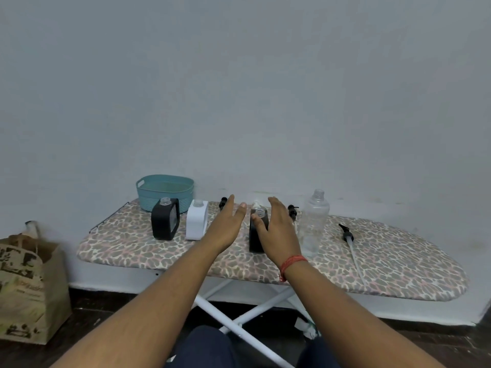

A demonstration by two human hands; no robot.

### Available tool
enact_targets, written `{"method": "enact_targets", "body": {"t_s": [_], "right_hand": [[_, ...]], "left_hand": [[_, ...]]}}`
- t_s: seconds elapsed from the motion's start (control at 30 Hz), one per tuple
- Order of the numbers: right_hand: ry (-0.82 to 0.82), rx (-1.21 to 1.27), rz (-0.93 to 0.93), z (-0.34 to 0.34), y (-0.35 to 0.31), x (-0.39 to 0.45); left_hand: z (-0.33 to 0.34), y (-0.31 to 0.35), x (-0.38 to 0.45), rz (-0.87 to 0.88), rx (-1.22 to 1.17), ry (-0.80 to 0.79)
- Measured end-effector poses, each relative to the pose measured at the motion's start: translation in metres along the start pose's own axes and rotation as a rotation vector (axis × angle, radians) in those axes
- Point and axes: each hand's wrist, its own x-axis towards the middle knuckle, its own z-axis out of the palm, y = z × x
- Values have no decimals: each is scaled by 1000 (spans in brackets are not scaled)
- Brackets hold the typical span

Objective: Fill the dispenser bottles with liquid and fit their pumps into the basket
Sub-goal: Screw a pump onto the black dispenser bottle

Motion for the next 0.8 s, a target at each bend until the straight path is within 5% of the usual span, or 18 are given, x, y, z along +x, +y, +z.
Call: {"method": "enact_targets", "body": {"t_s": [0.23,0.43,0.57,0.8], "right_hand": [[40,-9,-15,32,9,9],[40,84,-97,57,-20,54],[-88,38,-44,88,-31,106],[-420,-221,117,164,-18,187]], "left_hand": [[5,-35,15,-40,-5,-6],[-25,-27,53,149,60,87],[-78,-32,93,223,203,184],[-161,-78,142,67,373,183]]}}
